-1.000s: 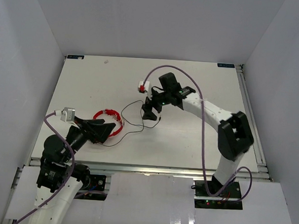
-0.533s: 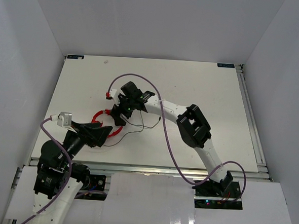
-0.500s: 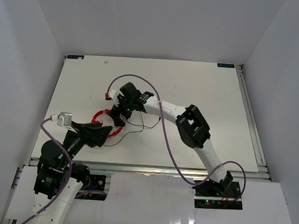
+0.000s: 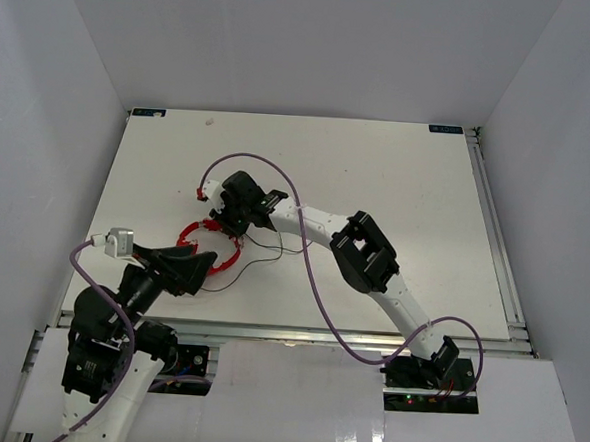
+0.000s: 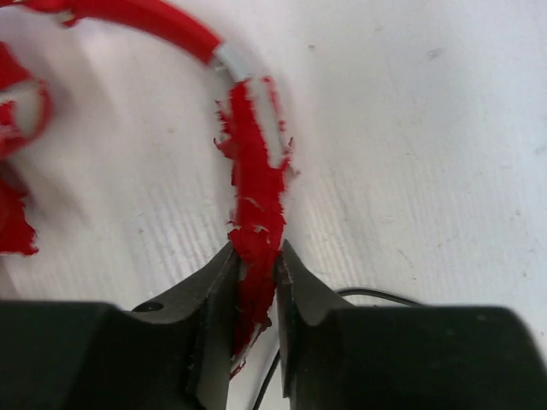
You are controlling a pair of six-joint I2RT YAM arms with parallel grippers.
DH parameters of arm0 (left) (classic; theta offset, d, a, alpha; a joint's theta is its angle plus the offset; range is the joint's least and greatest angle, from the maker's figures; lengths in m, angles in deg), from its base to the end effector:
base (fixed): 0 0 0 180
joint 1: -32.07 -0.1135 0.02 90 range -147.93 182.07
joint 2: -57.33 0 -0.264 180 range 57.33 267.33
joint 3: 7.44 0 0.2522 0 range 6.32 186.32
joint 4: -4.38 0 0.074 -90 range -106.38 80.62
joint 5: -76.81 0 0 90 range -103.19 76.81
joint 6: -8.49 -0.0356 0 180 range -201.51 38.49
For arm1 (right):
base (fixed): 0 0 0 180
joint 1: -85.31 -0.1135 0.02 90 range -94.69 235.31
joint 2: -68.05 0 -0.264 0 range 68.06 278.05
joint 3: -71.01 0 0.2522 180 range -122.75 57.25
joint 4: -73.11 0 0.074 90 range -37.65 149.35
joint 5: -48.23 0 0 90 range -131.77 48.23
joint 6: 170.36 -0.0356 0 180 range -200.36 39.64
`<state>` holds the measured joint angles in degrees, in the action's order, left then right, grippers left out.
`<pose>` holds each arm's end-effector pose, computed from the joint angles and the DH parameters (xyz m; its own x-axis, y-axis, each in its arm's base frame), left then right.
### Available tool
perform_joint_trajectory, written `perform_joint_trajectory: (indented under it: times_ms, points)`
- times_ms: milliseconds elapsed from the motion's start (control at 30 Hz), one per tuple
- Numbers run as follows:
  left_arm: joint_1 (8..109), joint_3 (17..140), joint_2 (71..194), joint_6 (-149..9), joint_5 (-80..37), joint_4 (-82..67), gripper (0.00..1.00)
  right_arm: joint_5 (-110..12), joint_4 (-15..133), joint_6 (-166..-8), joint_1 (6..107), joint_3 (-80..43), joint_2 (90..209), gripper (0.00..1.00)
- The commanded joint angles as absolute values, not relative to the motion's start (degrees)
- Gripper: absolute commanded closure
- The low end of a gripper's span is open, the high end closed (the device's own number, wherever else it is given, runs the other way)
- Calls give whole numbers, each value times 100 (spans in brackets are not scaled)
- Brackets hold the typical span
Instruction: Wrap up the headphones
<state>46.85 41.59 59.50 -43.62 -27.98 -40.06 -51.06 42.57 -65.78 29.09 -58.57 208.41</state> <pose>0.0334 -0.0182 0.3121 -0.2707 -0.5427 -0.7951 0.4144 0.6798 -0.6051 0.3027 0.4628 0.1627 -0.1318 -0.6439 -0.7537 -0.9515 0.2954 -0.0859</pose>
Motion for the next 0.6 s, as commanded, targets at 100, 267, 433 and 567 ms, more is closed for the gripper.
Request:
perform_joint_trajectory:
  times_ms: [100,267,433,567]
  points:
    - [4674,4185,5879,-4087,-2809,-4207,2,-5229,4143,-6699,3034,-5890,20576,92]
    - [4666,3685,6156,-3709,-3102,-4037,2,-5406,4217,-7136,3496,-5312,19134,92]
    - [4666,3486,6867,-3657,-4092,-2646,2,-4641,4853,-7531,4304,-3653,16887,92]
    - [4667,3494,7496,-3666,-4541,-1860,2,-3343,5157,-7668,4810,-2360,15581,92]
